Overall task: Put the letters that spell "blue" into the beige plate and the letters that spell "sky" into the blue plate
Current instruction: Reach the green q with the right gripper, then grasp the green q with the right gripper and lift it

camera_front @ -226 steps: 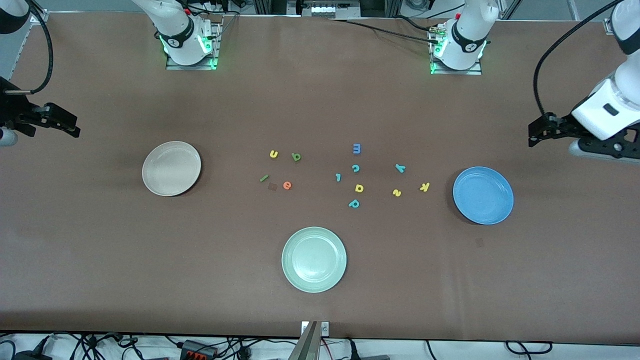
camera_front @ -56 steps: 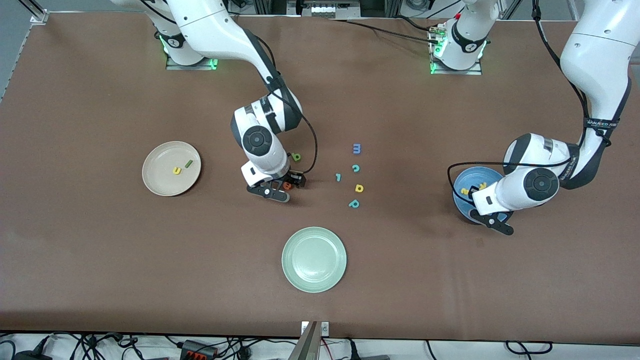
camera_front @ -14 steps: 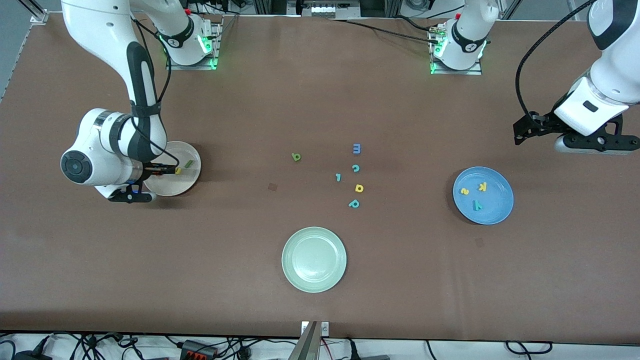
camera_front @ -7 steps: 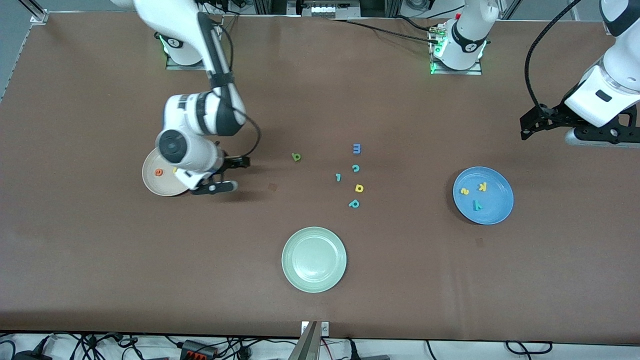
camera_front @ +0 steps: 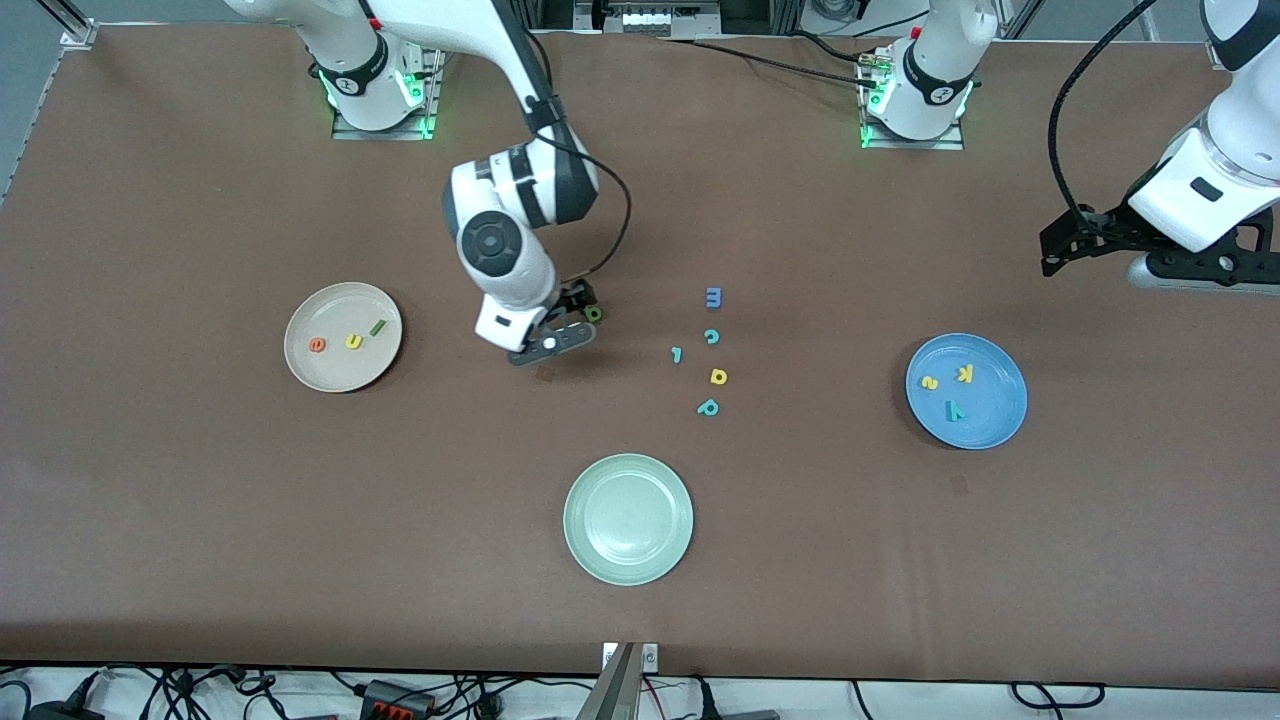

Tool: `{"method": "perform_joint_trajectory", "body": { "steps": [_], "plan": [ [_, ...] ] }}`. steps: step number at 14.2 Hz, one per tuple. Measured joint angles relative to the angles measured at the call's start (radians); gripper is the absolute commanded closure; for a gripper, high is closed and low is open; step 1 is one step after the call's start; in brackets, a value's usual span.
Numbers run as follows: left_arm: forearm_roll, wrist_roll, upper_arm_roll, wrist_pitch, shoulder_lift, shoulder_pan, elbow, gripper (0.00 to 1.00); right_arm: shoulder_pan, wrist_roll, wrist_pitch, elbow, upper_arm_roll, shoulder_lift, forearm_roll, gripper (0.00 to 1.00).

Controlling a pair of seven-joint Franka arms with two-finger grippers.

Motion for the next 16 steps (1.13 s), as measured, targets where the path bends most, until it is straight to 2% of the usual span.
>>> {"method": "perform_joint_trajectory", "body": {
  "steps": [2, 4, 7, 8, 16],
  "plan": [
    [0.000, 0.001, 0.000, 0.000, 0.000, 0.000, 0.000, 0.00, 0.001, 0.000, 0.046, 0.016, 0.038, 0.039, 0.000, 0.00],
    [0.000, 0.001, 0.000, 0.000, 0.000, 0.000, 0.001, 0.00, 0.005, 0.000, 0.072, 0.019, 0.054, 0.067, 0.000, 0.18],
    [0.000, 0.002, -0.002, 0.000, 0.000, -0.002, 0.001, 0.00, 0.014, 0.000, 0.077, 0.021, 0.063, 0.085, 0.000, 0.38],
    [0.000, 0.002, -0.005, 0.000, 0.000, -0.002, 0.001, 0.00, 0.020, 0.000, 0.077, 0.021, 0.065, 0.085, 0.000, 0.40],
    [0.000, 0.002, -0.007, 0.000, 0.000, -0.003, 0.001, 0.00, 0.028, 0.002, 0.078, 0.023, 0.065, 0.090, 0.000, 0.40]
  ]
}}
